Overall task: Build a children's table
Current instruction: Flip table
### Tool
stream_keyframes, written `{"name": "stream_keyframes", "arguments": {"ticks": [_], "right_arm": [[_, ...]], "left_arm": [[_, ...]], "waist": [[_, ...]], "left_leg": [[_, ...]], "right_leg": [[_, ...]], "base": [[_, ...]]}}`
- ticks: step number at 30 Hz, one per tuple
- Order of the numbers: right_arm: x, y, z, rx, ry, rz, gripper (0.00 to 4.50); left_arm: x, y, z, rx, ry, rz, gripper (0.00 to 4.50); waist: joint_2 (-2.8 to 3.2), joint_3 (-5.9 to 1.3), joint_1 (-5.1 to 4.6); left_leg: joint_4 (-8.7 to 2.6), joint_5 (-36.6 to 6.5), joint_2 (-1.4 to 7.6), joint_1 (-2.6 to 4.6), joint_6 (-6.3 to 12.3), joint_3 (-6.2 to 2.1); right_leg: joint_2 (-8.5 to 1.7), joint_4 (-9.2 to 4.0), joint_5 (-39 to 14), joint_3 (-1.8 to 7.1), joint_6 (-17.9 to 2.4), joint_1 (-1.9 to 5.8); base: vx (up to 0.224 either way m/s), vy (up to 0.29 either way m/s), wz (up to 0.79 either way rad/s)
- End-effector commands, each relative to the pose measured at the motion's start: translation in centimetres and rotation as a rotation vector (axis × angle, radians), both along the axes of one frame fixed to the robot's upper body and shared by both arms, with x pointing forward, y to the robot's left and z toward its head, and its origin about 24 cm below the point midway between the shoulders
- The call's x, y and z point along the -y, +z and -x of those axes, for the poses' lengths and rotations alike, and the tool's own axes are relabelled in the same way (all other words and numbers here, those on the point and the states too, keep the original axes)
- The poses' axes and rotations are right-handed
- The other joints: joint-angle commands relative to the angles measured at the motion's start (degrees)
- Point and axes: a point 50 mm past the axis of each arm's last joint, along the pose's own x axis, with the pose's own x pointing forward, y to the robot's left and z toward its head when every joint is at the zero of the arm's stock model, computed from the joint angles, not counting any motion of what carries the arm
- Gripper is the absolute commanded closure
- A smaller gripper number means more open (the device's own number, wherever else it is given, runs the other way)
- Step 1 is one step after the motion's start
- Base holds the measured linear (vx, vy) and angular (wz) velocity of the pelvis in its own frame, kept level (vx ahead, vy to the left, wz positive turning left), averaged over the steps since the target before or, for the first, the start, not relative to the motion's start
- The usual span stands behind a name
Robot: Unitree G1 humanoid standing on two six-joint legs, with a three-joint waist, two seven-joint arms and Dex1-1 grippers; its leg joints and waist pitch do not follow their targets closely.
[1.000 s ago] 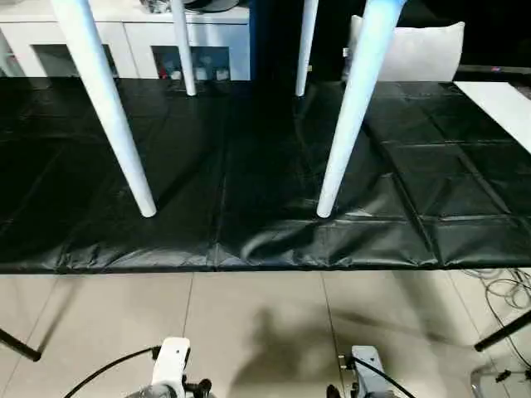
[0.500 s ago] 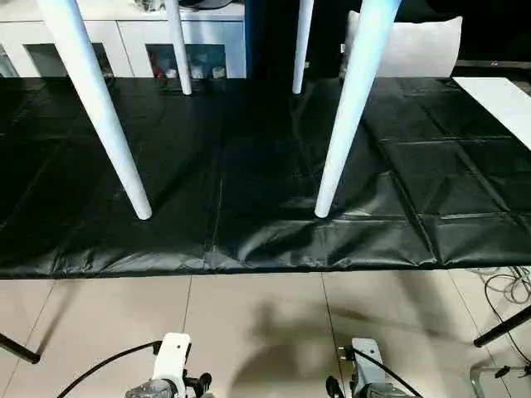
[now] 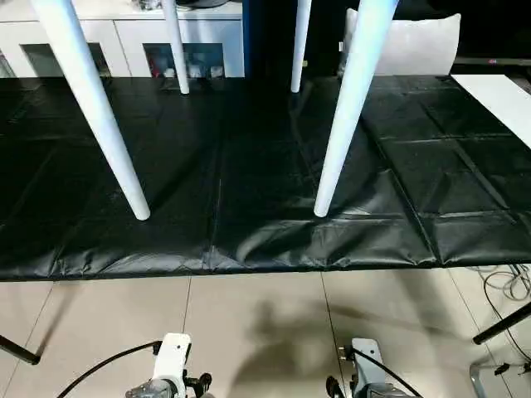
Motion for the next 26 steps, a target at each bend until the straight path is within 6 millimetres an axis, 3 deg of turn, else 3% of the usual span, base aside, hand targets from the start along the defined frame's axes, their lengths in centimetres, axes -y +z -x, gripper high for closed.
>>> {"name": "stream_keyframes", "arguments": {"ticks": [1,8,26], "right_arm": [[0.04,-0.03,0.06,-0.006,-0.011,0.000,0.00],[0.04,-0.03,0.06,-0.006,-0.011,0.000,0.00],[0.04,-0.03,0.06,-0.006,-0.011,0.000,0.00]], "left_arm": [[-0.12,0.06,-0.18,0.005,0.010,-0.007,0.05],[-0.12,0.06,-0.18,0.005,0.010,-0.007,0.05],[-0.12,0.06,-0.18,0.005,0.010,-0.007,0.05]], "waist": [[0.08,-2.02,0.17],[0.10,-1.79,0.18],[0.10,-1.65,0.14]], "left_leg": [[-4.82,-10.0,5.53,0.45,4.86,-1.96],[-5.05,-12.0,5.63,0.56,3.93,-1.92],[-5.22,-12.9,5.63,0.48,3.32,-1.90]], "right_leg": [[-6.79,-4.63,4.7,3.22,-16.4,1.03],[-6.82,-4.98,1.3,3.36,-16.3,0.86],[-6.85,-5.19,-0.3,3.53,-16.0,0.73]], "base": [[0.000,0.000,0.00],[0.000,0.000,0.00],[0.000,0.000,0.00]]}}
